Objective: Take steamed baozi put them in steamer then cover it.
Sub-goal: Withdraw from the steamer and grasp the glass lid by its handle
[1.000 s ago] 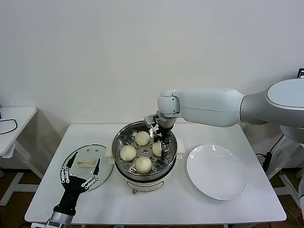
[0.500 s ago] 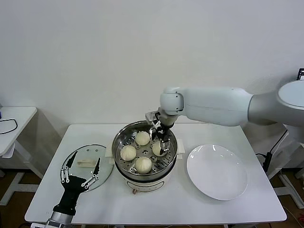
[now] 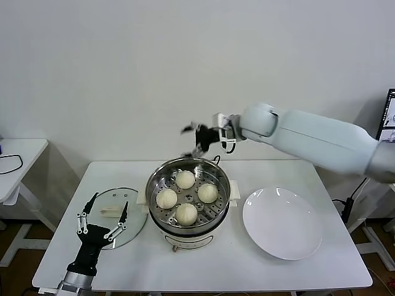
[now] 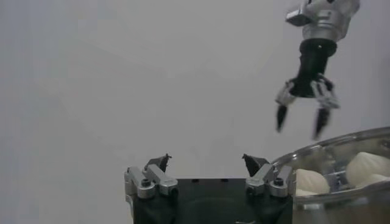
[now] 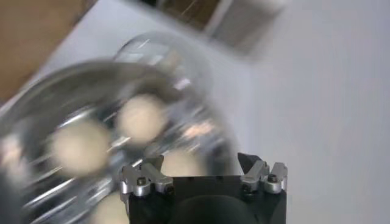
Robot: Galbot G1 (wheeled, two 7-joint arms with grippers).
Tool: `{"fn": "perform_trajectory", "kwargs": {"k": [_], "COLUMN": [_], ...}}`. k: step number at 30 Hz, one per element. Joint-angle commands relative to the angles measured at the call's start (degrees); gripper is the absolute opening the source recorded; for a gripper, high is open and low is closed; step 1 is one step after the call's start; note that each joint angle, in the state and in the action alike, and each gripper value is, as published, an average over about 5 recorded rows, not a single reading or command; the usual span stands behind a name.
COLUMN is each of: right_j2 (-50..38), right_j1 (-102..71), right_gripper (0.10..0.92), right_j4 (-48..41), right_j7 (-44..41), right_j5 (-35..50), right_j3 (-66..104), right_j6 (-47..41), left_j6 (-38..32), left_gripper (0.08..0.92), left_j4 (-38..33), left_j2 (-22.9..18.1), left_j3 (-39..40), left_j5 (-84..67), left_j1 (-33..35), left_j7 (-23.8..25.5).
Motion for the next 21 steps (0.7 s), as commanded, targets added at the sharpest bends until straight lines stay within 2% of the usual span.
{"fn": "perform_trajectory", "kwargs": {"k": [1,6,11,17,21], "right_j2": [-15.98,-16.32,-8.15,4.04,8.76], "right_j1": [-31.91,-57.68,-77.88,-89.42,-93.58], "right_gripper": [0.823,0.823,0.823,0.823,0.823], "right_j4": [9.85,12.2,12.11,10.71,10.82], "right_j7": [45.29,42.65,39.96,35.62,33.79], "right_j5": [-3.29,-8.9,-16.76,-22.19,-23.56], "right_j3": [33.73,58.3,73.71,83.44,86.77], "right_j6": [14.47,15.78,18.67,21.41,22.55], "left_j6": [2.68,4.0,3.64,3.4,4.14], "left_gripper": [0.823,0.823,0.823,0.823,0.823], "left_j4": [0.02,2.27,6.32,12.99,17.89], "left_j2": [0.12,0.46,1.24,3.21,4.04], "left_j3": [0.3,0.41,-0.56,-3.05,-4.43], "left_j5": [8.35,15.17,24.9,40.31,48.54], "left_j1": [-1.1,-3.24,-5.48,-6.64,-6.54], "left_j7": [-4.38,-8.47,-10.19,-10.67,-10.78]}}
